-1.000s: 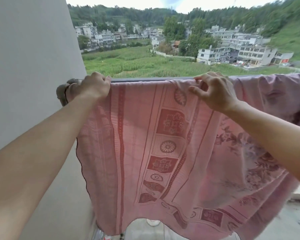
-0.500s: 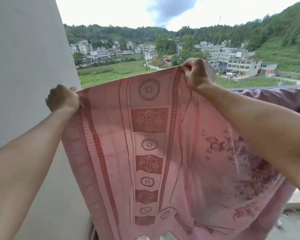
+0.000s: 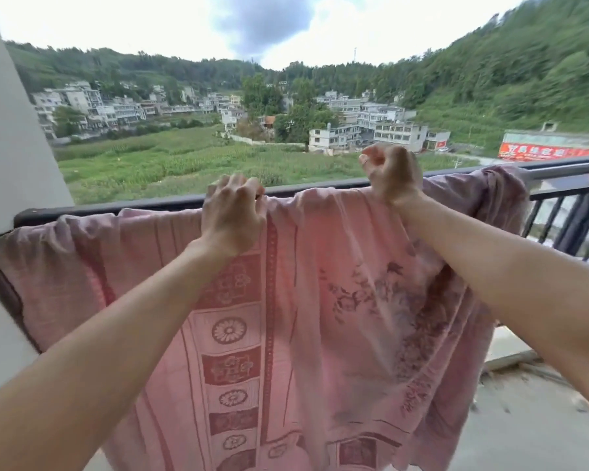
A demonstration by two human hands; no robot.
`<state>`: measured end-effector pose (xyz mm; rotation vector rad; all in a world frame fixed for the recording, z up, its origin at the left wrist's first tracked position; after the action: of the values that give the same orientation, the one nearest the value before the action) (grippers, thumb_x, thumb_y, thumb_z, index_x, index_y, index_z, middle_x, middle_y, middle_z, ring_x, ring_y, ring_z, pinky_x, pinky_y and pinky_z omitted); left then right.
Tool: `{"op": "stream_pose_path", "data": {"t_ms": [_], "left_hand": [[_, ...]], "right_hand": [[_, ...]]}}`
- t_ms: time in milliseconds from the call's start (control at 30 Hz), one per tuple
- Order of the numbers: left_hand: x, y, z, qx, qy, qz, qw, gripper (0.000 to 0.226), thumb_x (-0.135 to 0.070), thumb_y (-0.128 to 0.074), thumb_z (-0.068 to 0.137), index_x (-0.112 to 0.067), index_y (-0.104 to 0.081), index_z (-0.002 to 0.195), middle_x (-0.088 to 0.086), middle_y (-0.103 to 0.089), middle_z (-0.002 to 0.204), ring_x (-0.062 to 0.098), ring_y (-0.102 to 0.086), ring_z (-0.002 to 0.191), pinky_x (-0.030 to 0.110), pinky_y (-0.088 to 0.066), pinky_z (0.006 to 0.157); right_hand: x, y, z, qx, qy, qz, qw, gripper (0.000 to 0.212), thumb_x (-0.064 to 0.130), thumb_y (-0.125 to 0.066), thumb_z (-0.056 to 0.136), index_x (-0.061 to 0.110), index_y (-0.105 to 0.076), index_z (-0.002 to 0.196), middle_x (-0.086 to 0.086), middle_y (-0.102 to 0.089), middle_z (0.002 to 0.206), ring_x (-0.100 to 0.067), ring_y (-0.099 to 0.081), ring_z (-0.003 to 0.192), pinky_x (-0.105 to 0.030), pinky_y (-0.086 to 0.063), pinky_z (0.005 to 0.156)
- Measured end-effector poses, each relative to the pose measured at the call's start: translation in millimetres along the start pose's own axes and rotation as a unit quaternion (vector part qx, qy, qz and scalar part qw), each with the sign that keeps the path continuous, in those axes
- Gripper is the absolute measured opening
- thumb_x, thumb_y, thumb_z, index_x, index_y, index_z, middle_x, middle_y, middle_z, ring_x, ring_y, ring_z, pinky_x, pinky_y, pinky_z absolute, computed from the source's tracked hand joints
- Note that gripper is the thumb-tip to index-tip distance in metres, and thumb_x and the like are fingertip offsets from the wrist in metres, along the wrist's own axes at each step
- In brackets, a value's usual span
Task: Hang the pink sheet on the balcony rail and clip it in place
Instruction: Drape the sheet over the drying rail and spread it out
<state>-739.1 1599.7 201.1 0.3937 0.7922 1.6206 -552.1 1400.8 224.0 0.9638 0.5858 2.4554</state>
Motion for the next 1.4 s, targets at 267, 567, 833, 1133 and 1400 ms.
{"op": "stream_pose_path", "data": {"t_ms": [267,567,833,1133,1400], "left_hand": [[-168,-83,23,0.045,-0.121,-0.051,0.99,0.026,-0.029,-0.049,0.097,-0.012,-0.063,0.111,0.01,-0.058,0.116,0.03,-0.052,0.11,0.043,-0.038,0.097],[-216,-149,54,0.067,-0.071,-0.009,0.995,0.03,-0.036,-0.058,0.093,-0.023,-0.061,0.119,0.008,-0.059,0.118,0.028,-0.055,0.111,0.047,-0.037,0.099],[-191,-119,96,-0.078,0.093,-0.064,0.991,0.018,-0.017,-0.056,0.09,-0.013,-0.074,0.093,0.009,-0.074,0.091,0.025,-0.065,0.081,0.034,-0.051,0.072],[-217,-133,128,-0.054,0.159,0.037,0.985,0.026,-0.023,-0.051,0.094,-0.019,-0.06,0.118,0.014,-0.053,0.128,0.033,-0.048,0.12,0.046,-0.037,0.101],[-281,-221,118,0.187,0.035,0.086,0.978,0.054,-0.055,-0.023,0.099,-0.019,-0.059,0.08,0.013,-0.066,0.098,0.031,-0.057,0.087,0.038,-0.036,0.071]], "right_hand": [[-219,131,-26,-0.068,-0.248,-0.13,0.958,0.056,0.042,-0.068,0.083,0.011,-0.055,0.128,-0.019,-0.056,0.129,-0.037,-0.052,0.122,-0.041,-0.043,0.101],[-332,95,-7,-0.017,-0.359,0.112,0.926,0.051,0.038,-0.075,0.076,0.009,-0.059,0.114,-0.011,-0.067,0.107,-0.029,-0.065,0.097,-0.04,-0.055,0.085],[-332,137,85,-0.044,-0.223,0.175,0.958,0.024,0.018,-0.057,0.09,0.015,-0.057,0.066,0.002,-0.045,0.059,-0.015,-0.042,0.056,-0.033,-0.035,0.052],[-295,120,208,0.004,-0.22,0.074,0.973,0.028,0.01,-0.039,0.097,0.013,-0.066,0.089,-0.002,-0.065,0.095,-0.016,-0.06,0.089,-0.026,-0.049,0.066],[-298,82,136,0.182,-0.051,-0.01,0.982,0.044,0.038,-0.058,0.096,0.014,-0.056,0.132,-0.005,-0.062,0.129,-0.021,-0.06,0.112,-0.036,-0.05,0.094]]}}
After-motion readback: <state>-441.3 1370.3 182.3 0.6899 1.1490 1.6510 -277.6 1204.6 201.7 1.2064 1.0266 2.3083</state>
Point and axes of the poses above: each hand's wrist, its own z-axis towards the middle knuckle, its own y-axis out of the back of the hand, x = y × z, the point moved 9 cm from there along z, towards the middle knuckle
